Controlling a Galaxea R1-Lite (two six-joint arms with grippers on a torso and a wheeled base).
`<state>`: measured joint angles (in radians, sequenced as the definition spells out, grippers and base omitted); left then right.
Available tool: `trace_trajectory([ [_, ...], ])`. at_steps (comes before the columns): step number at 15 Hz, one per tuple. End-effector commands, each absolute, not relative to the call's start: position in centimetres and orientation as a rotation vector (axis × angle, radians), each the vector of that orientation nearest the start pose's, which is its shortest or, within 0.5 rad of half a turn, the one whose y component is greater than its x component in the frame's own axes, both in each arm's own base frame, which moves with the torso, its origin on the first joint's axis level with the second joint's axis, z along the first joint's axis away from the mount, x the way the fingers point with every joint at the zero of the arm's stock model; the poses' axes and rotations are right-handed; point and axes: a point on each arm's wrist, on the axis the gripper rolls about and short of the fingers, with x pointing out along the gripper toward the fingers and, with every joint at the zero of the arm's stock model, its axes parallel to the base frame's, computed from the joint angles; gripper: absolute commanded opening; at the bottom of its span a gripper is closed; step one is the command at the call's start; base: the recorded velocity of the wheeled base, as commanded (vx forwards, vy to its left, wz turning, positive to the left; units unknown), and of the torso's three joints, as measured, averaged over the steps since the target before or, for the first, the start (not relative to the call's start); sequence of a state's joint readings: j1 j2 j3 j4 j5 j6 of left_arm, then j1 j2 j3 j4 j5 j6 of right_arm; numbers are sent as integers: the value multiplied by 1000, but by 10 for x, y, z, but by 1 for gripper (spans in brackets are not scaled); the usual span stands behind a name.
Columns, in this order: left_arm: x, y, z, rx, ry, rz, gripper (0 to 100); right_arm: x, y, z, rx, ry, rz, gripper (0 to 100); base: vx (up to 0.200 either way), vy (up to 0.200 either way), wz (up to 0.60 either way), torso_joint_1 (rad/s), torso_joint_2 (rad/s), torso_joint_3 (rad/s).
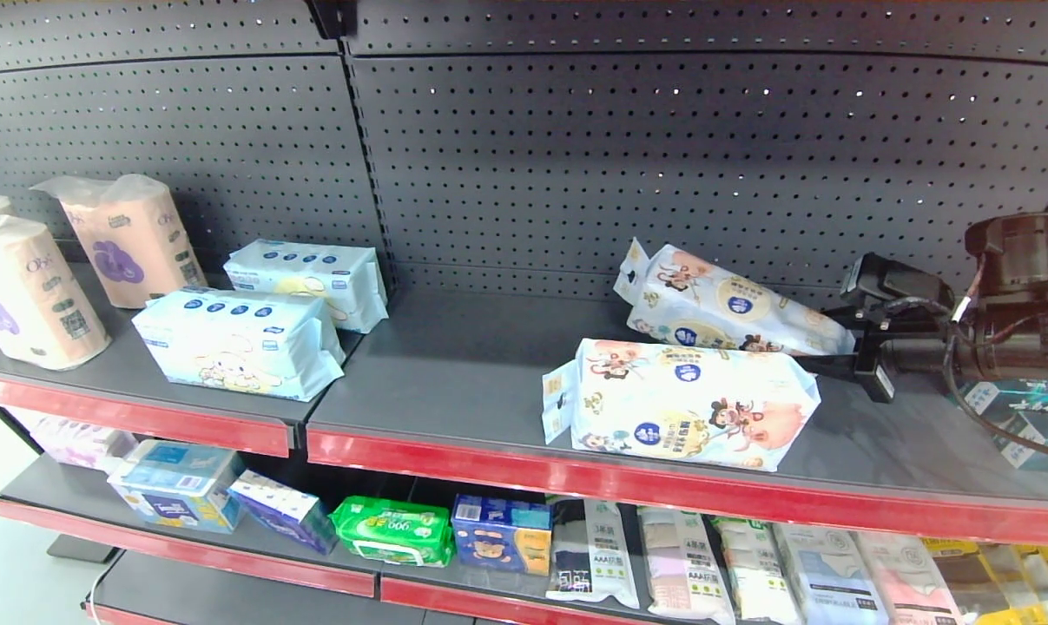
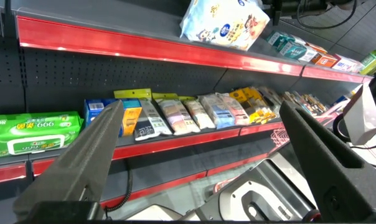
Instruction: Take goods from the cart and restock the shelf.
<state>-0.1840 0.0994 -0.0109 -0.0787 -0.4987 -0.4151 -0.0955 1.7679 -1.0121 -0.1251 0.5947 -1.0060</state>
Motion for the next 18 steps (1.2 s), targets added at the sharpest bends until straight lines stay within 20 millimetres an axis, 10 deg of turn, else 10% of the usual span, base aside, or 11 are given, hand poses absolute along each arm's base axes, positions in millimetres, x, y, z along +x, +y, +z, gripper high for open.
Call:
trace_trajectory([
  [1, -20, -7, 89, -401, 151, -671, 100, 317, -16, 171, -743, 296, 735, 0, 0, 0, 0, 0, 0, 0],
  [4, -20, -7, 89, -401, 151, -671, 100, 317, -15, 172, -744, 291, 735, 0, 0, 0, 0, 0, 0, 0],
  [5, -20, -7, 89, -400, 148, -673, 100, 317, -15, 172, -744, 291, 735, 100, 0, 0, 0, 0, 0, 0],
  [18, -20, -7, 90, -406, 147, -672, 100, 267, -30, 190, -640, 301, 633, 100, 0, 0, 0, 0, 0, 0],
])
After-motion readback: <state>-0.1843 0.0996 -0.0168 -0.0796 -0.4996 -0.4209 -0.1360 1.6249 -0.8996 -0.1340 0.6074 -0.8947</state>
